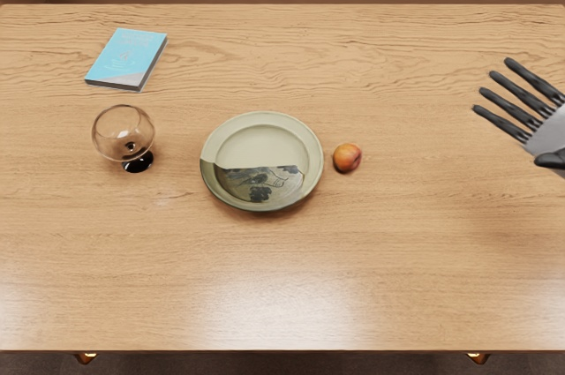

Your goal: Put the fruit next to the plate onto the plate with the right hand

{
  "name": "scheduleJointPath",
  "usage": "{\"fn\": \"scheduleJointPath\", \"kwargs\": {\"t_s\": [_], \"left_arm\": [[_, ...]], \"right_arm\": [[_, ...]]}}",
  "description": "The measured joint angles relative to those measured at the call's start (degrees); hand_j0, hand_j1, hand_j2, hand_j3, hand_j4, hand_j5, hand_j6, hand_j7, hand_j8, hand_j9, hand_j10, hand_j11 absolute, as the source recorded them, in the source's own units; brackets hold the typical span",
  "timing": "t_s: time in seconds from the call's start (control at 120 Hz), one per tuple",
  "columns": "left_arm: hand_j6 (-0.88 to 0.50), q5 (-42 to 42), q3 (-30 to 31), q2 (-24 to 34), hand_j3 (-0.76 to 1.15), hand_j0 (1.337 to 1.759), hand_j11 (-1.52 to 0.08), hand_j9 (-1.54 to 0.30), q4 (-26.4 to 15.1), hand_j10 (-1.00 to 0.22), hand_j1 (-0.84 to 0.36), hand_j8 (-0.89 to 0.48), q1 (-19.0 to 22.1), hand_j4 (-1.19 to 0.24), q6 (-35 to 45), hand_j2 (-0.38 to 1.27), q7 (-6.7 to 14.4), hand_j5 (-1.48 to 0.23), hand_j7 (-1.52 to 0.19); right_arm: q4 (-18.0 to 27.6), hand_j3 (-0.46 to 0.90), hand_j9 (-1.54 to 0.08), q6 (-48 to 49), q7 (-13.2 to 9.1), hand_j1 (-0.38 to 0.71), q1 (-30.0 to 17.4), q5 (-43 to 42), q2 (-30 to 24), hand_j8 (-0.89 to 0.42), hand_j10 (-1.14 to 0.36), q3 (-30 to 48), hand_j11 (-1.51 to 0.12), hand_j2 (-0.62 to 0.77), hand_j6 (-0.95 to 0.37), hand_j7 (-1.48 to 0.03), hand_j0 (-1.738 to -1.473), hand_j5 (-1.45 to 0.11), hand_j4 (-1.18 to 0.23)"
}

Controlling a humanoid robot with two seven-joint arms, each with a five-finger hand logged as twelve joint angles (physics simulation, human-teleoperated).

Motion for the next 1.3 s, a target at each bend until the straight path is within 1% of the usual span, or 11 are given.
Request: {"fn": "scheduleJointPath", "kwargs": {"t_s": [0.183,0.275,0.408,0.483,0.65,0.742,0.817,0.883,0.975,1.125,1.3], "left_arm": [[0.0,0.0,0.0,0.0,0.0,1.658,0.0,0.0,0.01,0.0,0.35,0.0,-0.02,0.0,0.01,0.0,0.0,0.0,0.0],[0.0,0.0,0.0,0.0,0.0,1.658,0.0,0.0,0.0,0.0,0.35,0.0,-0.03,0.0,-0.01,0.0,0.0,0.0,0.0],[0.0,0.0,0.0,0.0,0.0,1.658,0.0,0.0,0.0,0.0,0.35,0.0,0.01,0.0,0.0,0.0,-0.01,0.0,0.0],[0.0,0.0,0.0,0.0,0.0,1.658,0.0,0.0,0.0,0.0,0.35,0.0,-0.03,0.0,-0.01,0.0,-0.01,0.0,0.0],[0.0,0.0,0.01,0.0,0.0,1.658,0.0,0.0,0.0,0.0,0.35,0.0,-0.03,0.0,-0.01,0.0,0.0,0.0,0.0],[0.0,-0.01,0.01,0.0,0.0,1.658,0.0,0.0,-0.01,0.0,0.35,0.0,0.01,0.0,0.01,0.0,0.0,0.0,0.0],[0.0,0.0,0.0,0.0,0.0,1.658,0.0,0.0,-0.02,0.0,0.35,0.0,0.03,0.0,-0.01,0.0,0.01,0.0,0.0],[0.0,0.0,0.0,0.0,0.0,1.658,0.0,0.0,0.0,0.0,0.35,0.0,-0.03,0.0,-0.02,0.0,0.0,0.0,0.0],[0.0,0.0,0.0,0.0,0.0,1.658,0.0,0.0,-0.02,0.0,0.35,0.0,-0.03,0.0,-0.01,0.0,-0.01,0.0,0.0],[0.0,0.0,0.0,0.0,0.0,1.658,0.0,0.0,-0.01,0.0,0.35,0.0,-0.03,0.0,0.01,0.0,-0.01,0.0,0.0],[0.0,0.0,0.01,0.0,0.0,1.658,0.0,0.0,0.0,0.0,0.35,0.0,-0.01,0.0,0.01,0.0,0.0,0.0,0.0]], "right_arm": [[-0.01,0.0,-0.03,0.16,0.0,-0.32,-0.17,0.42,0.19,-0.02,-0.02,-0.98,-0.03,0.0,-0.02,-0.03,-1.658,-0.03,-0.02],[0.13,0.0,-0.03,0.18,0.0,-0.32,4.21,-1.17,-0.31,-0.02,-0.02,-5.59,-0.03,0.0,-0.02,-0.03,-1.658,-0.03,-0.02],[0.86,0.0,-0.03,0.19,0.0,-0.32,16.17,-21.11,-0.31,-0.02,-0.02,-15.06,-0.03,0.0,-0.02,-0.03,-1.658,-0.03,-0.03],[2.21,0.0,-0.04,0.09,0.0,-0.32,21.85,-33.99,1.53,-0.03,-0.03,-20.72,-0.04,0.0,-0.03,-0.04,-1.658,-0.04,-0.03],[3.61,0.0,-0.04,-17.81,0.0,-0.31,39.09,-62.89,3.33,-0.03,-0.03,-49.24,-0.04,-0.01,-0.03,-0.04,-1.658,-0.04,-0.03],[2.18,0.0,-0.07,-24.52,0.0,-0.29,45.1,-71.34,4.02,-0.05,-0.05,-59.6,-0.07,-0.01,-0.05,-0.07,-1.658,-0.07,-0.05],[-2.08,0.0,-0.09,-27.78,0.0,-0.27,48.39,-74.4,5.43,-0.07,-0.07,-67.13,-0.09,-0.01,-0.07,-0.09,-1.658,-0.09,-0.07],[-5.47,0.0,-0.1,-29.34,0.0,-0.26,50.3,-75.75,6.43,-0.07,-0.07,-71.22,-0.1,-0.01,-0.07,-0.09,-1.658,-0.1,-0.07],[-7.69,0.0,-0.1,-32.57,0.0,-0.25,51.88,-76.63,7.06,-0.08,-0.08,-73.84,-0.1,-0.01,-0.08,-0.1,-1.658,-0.1,-0.08],[-8.88,0.0,-0.12,-40.75,0.0,-0.24,52.32,-77.11,8.54,-0.09,-0.09,-76.69,-0.12,-0.02,-0.09,-0.12,-1.658,-0.12,-0.09],[-9.26,0.0,-0.21,-43.5,0.0,-0.16,50.82,-77.17,9.96,-0.16,-0.16,-77.78,-0.21,-0.03,-0.16,-0.21,-1.658,-0.21,-0.16]]}}
